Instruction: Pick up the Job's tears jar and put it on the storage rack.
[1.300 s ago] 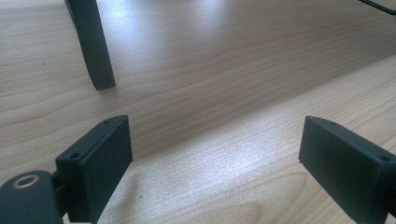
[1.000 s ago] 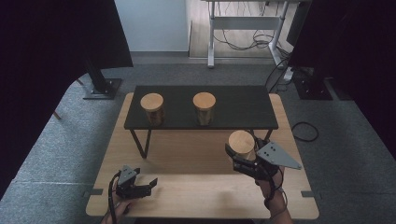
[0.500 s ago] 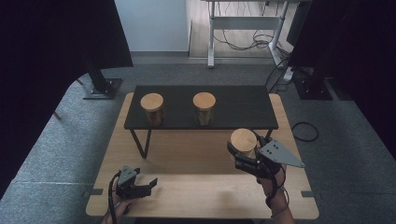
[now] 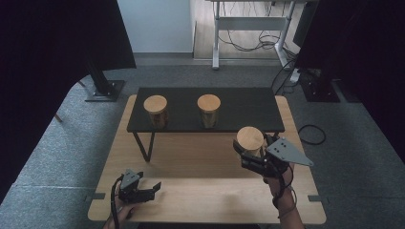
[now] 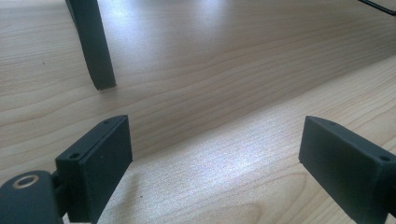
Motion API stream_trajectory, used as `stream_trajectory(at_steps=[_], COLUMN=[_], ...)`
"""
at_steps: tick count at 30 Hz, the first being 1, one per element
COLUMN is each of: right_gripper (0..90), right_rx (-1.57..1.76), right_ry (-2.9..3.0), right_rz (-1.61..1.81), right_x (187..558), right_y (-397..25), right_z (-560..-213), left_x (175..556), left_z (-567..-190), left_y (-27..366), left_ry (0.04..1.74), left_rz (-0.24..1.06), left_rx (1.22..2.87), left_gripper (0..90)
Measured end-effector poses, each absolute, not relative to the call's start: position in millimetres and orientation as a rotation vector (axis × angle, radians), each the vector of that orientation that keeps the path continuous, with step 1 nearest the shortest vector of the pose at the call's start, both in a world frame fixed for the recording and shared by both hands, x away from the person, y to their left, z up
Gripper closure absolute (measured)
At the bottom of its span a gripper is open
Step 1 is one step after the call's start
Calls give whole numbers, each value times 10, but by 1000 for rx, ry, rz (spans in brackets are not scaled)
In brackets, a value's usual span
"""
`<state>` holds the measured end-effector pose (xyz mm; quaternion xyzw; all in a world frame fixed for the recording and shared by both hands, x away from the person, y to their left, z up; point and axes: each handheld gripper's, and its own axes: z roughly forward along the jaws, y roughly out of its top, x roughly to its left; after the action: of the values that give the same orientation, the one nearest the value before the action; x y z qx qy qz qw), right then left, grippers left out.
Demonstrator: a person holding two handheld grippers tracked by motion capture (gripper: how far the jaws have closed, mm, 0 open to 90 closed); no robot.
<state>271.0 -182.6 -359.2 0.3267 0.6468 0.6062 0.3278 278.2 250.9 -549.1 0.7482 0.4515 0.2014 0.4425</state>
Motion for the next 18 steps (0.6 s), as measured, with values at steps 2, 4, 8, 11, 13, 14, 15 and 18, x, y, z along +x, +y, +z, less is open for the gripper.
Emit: stream_trajectory(at_steps=[2,4,8,11,13,14,15,18], right_gripper=[232,232,232,232,232,232,232,232], right_rx=[853,853,853,856,857,857,855,863], right_ry=[1693,1693,1693,1690,1688,1687,1685,1675], right_rz=[1587,1589,1590,1592,1595,1596,1595,1599], right_x=[2722,2732,2754,2768,2779,2782,2788,2804], right_y=[-1825,-1824,-1821,-1823,-1827,-1828,-1830,-1848], right_z=[-3585,-3581,-3576,-3570,-3560,-3556,-3550,-3534], left_x=[2782,2782,2783,2783,2783,2783,2783,2783], left_z=[-5492,-5491,-5491,-5491,-5491,-5491,-5491,-5491], left_y=[2508,2508,2510,2510,2511,2512,2511,2513], left_ry=[1121,1121,1121,1121,1121,1121,1121,1121], left_rz=[500,500,499,498,498,498,498,497], left_rx=[1856,1856,1856,1855,1856,1856,1856,1856], left_gripper=[90,90,90,90,90,90,90,90])
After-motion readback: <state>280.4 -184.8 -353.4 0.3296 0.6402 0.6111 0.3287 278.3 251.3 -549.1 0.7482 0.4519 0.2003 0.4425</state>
